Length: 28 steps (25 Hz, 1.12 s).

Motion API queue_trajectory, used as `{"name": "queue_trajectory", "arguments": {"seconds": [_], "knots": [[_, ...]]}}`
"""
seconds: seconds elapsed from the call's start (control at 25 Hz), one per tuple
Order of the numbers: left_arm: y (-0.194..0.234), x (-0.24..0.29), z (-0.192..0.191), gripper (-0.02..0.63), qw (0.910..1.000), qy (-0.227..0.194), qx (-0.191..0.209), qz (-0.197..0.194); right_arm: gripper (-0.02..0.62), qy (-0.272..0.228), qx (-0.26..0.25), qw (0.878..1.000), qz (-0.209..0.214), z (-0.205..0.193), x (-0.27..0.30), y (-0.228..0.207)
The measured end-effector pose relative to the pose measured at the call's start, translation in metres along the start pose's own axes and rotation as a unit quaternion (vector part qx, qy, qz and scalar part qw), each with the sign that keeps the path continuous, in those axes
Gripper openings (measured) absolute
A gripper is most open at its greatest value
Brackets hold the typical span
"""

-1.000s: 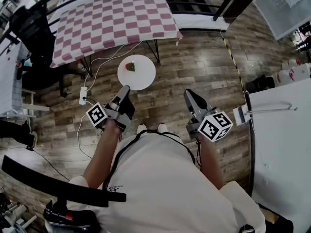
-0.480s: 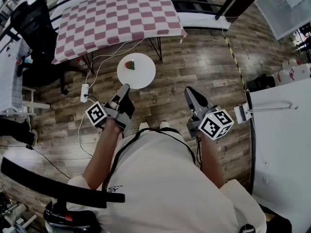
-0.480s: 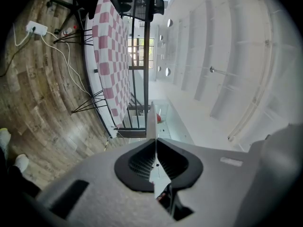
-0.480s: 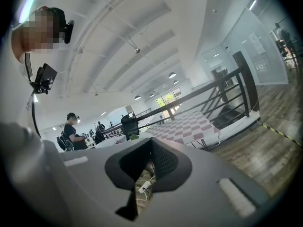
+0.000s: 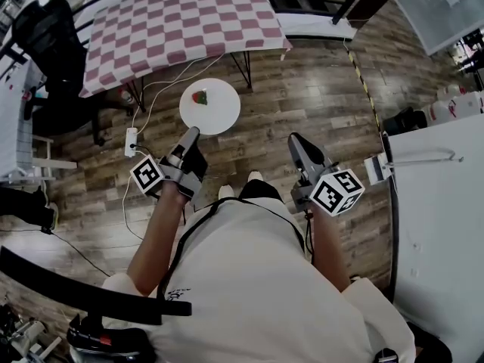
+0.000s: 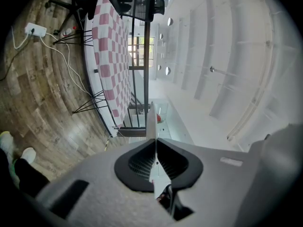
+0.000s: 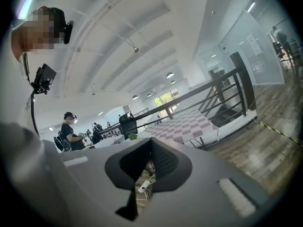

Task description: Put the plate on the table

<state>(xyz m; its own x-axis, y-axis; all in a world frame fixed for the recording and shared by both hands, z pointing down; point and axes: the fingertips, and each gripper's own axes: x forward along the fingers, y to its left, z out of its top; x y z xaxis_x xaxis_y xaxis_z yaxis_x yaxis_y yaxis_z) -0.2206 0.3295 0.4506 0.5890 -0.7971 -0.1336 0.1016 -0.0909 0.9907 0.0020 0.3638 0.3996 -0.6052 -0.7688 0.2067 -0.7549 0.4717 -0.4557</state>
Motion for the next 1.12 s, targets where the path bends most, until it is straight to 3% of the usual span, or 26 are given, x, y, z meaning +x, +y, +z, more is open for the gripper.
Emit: {"name": "queue_trajectory", "arguments": {"seconds": [0.52, 1.12], "knots": [[0.005, 0.022, 0.009, 0.02, 1.0, 0.0, 0.0, -0.002, 0.008, -0.003, 0.003, 1.0, -0.001, 0.007, 0.014, -0.015], [0.02, 0.113, 0.029, 0.02, 0.9997, -0.018, 0.009, 0.011, 0.008, 0.013, 0.014, 1.0, 0.019, 0.05, 0.068, -0.097]]}}
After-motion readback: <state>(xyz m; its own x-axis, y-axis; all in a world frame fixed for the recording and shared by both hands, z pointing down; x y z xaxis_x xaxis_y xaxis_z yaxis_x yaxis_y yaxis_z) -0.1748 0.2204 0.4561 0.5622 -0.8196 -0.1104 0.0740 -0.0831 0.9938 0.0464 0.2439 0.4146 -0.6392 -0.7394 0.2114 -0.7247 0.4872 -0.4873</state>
